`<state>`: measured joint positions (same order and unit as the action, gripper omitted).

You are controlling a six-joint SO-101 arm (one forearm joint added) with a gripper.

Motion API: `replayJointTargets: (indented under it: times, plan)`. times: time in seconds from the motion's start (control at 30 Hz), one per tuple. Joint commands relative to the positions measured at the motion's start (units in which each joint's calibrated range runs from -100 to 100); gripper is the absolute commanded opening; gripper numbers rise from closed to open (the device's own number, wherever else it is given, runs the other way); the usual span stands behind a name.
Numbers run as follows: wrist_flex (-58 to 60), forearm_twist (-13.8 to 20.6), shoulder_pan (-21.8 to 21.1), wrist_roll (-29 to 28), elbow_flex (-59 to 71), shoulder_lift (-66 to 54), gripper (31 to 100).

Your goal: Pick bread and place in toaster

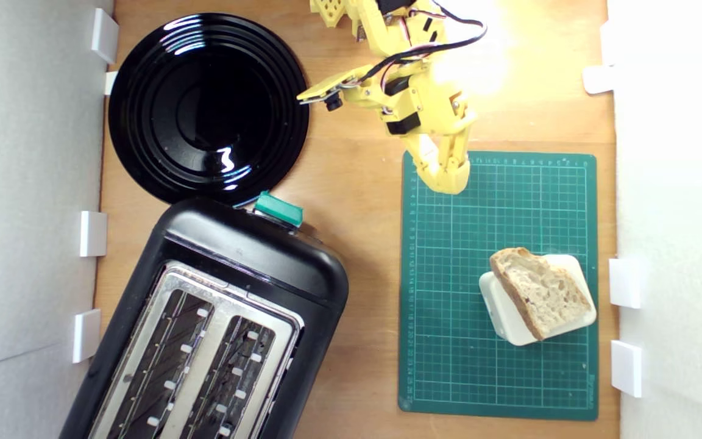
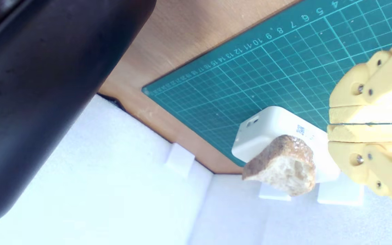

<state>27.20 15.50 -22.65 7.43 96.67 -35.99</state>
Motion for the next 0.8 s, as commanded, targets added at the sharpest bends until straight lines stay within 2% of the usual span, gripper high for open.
replayJointTargets:
  times: [0.0, 0.2, 0.37, 0.57, 0.63, 0.77]
  plan:
    - [6.2, 0.8, 0.4, -0.2, -0.8, 4.5, 38.6]
    - [15.7, -0.2, 0.5, -0.3, -1.6, 12.6, 41.9]
    - [16.5, 0.7, 3.6, -4.8, -10.6, 21.4, 47.8]
    - [18.8, 0.5, 3.5, -4.7, -17.2, 32.2, 53.5]
    - [21.0, 0.6, 3.8, -4.7, -21.9, 37.9, 57.5]
    - [21.1, 0.6, 3.3, -4.7, -23.0, 39.6, 61.9]
